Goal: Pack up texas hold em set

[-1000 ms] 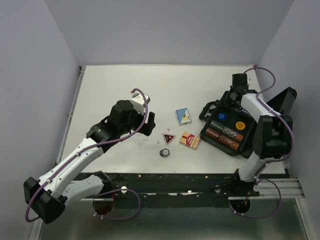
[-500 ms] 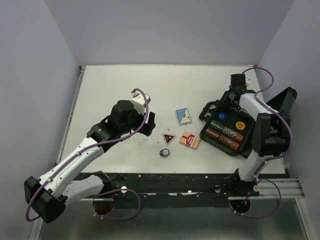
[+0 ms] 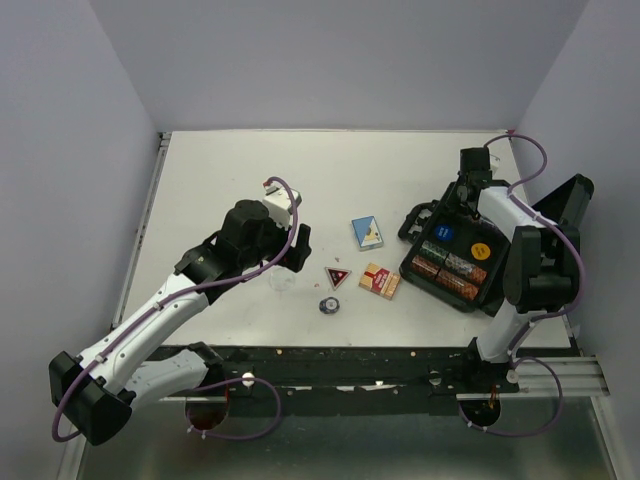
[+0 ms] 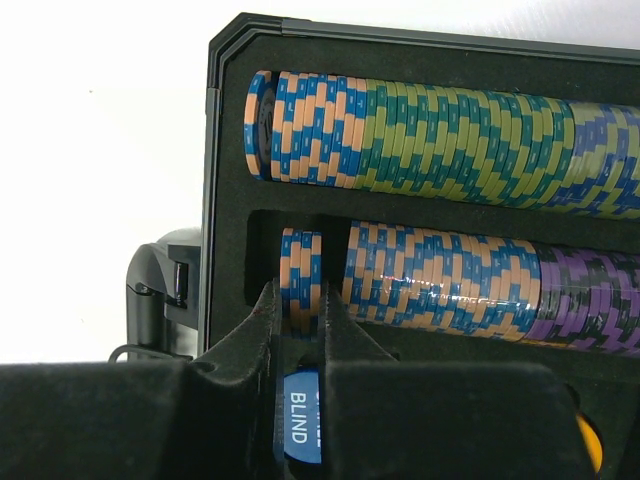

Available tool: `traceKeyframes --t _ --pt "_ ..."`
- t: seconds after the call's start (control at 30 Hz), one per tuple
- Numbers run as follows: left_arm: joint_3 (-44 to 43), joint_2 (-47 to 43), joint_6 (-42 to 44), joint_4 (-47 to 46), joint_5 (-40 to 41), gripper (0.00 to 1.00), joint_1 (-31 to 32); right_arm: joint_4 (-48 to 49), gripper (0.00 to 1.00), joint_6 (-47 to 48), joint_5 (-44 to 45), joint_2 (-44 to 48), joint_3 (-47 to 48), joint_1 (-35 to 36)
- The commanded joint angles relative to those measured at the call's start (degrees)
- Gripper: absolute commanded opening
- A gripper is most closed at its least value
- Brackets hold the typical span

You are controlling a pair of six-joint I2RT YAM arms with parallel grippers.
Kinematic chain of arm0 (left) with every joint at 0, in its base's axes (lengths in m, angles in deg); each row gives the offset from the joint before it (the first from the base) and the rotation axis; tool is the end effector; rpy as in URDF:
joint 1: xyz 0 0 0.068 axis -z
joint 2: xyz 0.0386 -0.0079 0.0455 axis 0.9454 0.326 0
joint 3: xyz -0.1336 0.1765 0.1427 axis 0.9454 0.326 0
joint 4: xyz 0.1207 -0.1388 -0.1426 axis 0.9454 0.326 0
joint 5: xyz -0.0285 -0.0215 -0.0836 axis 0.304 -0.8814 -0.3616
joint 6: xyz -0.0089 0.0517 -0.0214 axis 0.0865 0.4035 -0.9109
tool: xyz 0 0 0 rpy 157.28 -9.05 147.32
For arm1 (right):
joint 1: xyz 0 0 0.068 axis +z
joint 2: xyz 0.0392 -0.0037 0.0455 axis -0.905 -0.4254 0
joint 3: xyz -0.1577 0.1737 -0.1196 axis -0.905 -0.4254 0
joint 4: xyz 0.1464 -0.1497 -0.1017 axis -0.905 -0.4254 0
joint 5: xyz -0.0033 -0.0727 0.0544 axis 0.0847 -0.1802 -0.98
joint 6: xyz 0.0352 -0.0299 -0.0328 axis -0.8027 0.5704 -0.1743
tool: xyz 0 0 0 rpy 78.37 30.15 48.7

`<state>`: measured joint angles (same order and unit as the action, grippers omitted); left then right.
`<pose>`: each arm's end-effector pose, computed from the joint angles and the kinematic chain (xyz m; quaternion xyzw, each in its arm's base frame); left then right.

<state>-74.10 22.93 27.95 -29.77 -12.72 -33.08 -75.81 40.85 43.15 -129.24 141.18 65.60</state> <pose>0.1561 -0.1218 0.3131 0.2046 0.8427 -0.2083 0.4524 0.3524 -0.0050 0.2153 0.2289 0.9119 -0.0455 0.3377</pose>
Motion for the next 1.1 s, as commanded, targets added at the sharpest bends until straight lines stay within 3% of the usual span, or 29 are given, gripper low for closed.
traceKeyframes --t 0.0,0.4,0.6,0.83,1.07 --pt "-0.22 0.31 -0.24 0.06 0.4 0.99 -0.1 -2.1 0.18 0.37 4.85 -0.96 1.22 -0.51" --pt "-0.4 0.84 -0.24 0.41 0.49 0.99 -0.1 -2.8 0.38 1.51 4.15 -0.96 2.53 -0.51" --pt "-0.49 1.02 -0.24 0.5 0.4 0.99 -0.01 -3.86 0.39 2.04 3.27 -0.18 3.5 -0.51" --pt "-0.49 1.02 -0.24 0.5 0.41 0.99 -0.1 -4.04 0.63 4.14 4.24 3.16 2.98 -0.42" --pt "-0.49 1.1 -0.33 0.5 0.4 0.99 -0.01 -4.83 0.74 5.2 4.24 0.88 3.41 -0.51"
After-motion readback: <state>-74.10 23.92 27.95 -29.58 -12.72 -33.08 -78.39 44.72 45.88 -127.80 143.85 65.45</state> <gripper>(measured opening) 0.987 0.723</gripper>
